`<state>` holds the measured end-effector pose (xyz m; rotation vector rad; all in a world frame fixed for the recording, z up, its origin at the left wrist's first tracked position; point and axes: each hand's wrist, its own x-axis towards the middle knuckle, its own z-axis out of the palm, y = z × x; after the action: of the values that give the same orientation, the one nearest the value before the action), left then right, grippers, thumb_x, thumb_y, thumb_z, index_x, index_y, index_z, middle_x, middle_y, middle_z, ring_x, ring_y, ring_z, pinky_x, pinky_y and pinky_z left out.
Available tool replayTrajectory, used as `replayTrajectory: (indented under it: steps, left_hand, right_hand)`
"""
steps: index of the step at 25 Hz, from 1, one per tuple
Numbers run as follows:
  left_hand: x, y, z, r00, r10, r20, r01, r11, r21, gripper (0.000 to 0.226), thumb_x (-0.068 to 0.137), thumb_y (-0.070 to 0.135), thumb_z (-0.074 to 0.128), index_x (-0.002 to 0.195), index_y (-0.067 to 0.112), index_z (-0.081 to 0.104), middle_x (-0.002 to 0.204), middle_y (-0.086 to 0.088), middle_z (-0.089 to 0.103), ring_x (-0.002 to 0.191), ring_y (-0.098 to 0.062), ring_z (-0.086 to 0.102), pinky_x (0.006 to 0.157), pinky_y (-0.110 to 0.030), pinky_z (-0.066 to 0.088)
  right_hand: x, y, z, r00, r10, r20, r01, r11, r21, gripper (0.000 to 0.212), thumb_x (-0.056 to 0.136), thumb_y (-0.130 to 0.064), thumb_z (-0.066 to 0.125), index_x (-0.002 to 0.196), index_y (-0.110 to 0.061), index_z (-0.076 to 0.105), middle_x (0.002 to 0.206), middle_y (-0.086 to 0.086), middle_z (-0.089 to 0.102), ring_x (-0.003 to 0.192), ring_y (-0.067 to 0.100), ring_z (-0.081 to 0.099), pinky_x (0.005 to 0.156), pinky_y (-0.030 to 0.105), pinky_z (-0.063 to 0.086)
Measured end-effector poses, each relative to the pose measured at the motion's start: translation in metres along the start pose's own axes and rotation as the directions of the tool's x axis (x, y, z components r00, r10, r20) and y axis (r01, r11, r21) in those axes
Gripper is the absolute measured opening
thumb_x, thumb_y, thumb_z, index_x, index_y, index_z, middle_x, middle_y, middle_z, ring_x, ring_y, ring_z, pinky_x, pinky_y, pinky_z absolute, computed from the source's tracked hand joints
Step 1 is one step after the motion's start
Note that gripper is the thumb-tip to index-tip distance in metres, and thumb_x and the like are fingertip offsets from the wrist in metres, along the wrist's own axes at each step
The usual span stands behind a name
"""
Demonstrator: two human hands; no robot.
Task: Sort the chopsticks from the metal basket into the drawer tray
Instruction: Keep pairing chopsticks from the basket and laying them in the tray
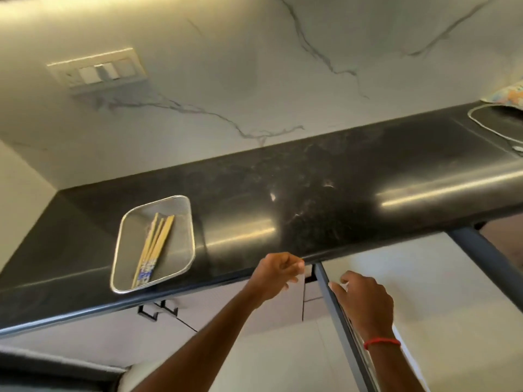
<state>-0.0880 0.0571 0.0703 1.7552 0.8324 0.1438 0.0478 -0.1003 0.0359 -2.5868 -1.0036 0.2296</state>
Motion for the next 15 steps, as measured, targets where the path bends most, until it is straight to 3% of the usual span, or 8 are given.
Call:
replayTrajectory:
  steps: [6, 10, 15]
  left_hand:
    - [-0.027, 0.003, -0.082, 0.967, 0.023, -0.254, -0.072, 0.981, -0.183, 0.021, 0.095, 0.033, 0.063, 0.105, 0.016, 0.07, 0.104, -0.006, 0.076, 0.096, -0.02, 0.074, 0.089, -0.039, 0.061]
    - [-0.048, -0.019, -0.139, 0.928, -0.016, -0.372, -0.076, 0.97, -0.232, 0.022, 0.095, 0.033, 0.061, 0.105, 0.016, 0.071, 0.103, -0.007, 0.075, 0.096, -0.018, 0.074, 0.086, -0.033, 0.06]
    - [-0.065, -0.042, -0.193, 0.893, -0.035, -0.449, -0.088, 0.964, -0.25, 0.019, 0.095, 0.031, 0.061, 0.102, 0.018, 0.072, 0.099, -0.003, 0.078, 0.092, -0.016, 0.075, 0.084, -0.031, 0.06]
  right_hand:
    - [0.041, -0.082, -0.026, 0.982, -0.184, -0.041, 0.188, 0.973, 0.134, 0.029, 0.083, -0.054, 0.066, 0.094, -0.027, 0.069, 0.077, -0.011, 0.071, 0.071, 0.009, 0.067, 0.06, 0.026, 0.058]
    - [0.05, -0.14, -0.027, 0.959, -0.284, -0.023, 0.282, 0.937, 0.205, 0.028, 0.082, -0.054, 0.067, 0.095, -0.029, 0.072, 0.08, -0.015, 0.073, 0.071, 0.004, 0.066, 0.056, 0.017, 0.053]
    - [0.052, -0.214, -0.007, 0.933, -0.361, -0.002, 0.354, 0.913, 0.204, 0.027, 0.079, -0.057, 0.068, 0.085, -0.031, 0.071, 0.072, -0.016, 0.07, 0.062, 0.003, 0.065, 0.052, 0.022, 0.056]
